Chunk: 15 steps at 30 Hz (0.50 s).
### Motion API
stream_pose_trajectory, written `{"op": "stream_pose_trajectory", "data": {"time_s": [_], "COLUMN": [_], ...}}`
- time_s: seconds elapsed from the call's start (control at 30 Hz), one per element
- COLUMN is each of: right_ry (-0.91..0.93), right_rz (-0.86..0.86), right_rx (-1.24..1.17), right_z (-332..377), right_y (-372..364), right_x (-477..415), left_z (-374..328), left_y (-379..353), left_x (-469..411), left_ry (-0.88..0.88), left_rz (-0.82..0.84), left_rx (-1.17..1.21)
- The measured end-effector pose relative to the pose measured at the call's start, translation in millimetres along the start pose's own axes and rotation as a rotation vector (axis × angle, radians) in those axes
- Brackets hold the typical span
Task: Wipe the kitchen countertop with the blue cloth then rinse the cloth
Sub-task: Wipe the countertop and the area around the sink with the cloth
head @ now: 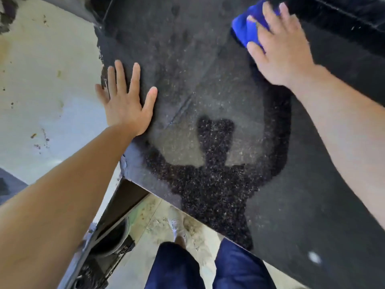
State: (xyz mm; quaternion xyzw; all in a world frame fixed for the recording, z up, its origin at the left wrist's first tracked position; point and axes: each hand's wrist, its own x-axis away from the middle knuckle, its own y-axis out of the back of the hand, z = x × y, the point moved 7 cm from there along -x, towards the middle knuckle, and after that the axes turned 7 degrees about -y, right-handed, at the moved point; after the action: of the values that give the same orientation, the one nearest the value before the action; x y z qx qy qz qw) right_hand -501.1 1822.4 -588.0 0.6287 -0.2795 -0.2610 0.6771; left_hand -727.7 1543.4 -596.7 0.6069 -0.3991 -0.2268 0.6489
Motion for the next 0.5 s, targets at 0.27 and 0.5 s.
{"op": "stream_pose_trajectory", "data": {"time_s": [0.27,0.5], "right_ry": [-0.036,0.766], "right_rz": [-0.040,0.247], "right_rx": [-0.098,-0.097], "right_z": [91.4,139.6], "right_y": [10.0,-2.1], "right_x": [-13.8,159.8], "left_z": [1.5,2.6], "left_y": [-1.1,-0.1], "left_x": [-0.2,-0.4], "left_ry": [0.015,0.021], "left_rz": [0.026,0.032], "left_rx": [-0.056,-0.034]}}
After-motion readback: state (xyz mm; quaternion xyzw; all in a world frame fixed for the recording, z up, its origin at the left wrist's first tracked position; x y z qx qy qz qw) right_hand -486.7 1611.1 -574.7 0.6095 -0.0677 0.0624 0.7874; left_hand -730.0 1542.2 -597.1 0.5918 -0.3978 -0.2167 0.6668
